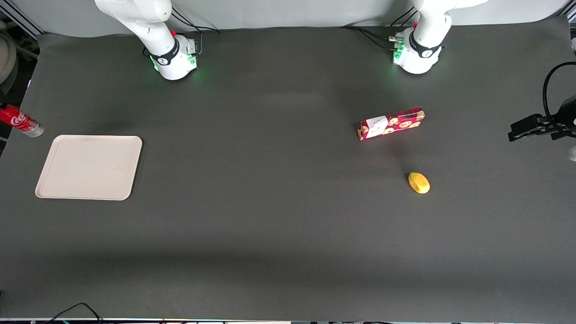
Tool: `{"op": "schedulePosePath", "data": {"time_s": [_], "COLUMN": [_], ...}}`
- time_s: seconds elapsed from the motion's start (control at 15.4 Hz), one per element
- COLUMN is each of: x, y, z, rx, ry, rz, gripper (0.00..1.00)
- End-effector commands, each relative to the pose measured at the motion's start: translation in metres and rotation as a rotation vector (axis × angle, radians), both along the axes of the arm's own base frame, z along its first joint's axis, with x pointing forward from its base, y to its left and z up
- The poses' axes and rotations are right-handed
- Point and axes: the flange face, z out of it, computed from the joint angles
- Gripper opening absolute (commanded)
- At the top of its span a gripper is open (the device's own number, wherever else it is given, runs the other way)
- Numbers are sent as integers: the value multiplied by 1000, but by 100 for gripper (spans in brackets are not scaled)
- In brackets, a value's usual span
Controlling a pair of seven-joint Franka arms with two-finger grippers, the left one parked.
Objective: Place coke bottle on tray
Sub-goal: 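Lift the bottle with the right gripper and carry it over the tray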
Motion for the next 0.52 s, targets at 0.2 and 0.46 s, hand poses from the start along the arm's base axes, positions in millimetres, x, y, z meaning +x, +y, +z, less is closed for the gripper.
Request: {"op": "schedulePosePath", "data": {"time_s": [0.2, 0.46], "x": [100, 120], "y": [-54, -85], "z": [-11, -75], "rx": [19, 55], "ry": [22, 3], "rz": [-18, 8], "gripper": [0, 0]}}
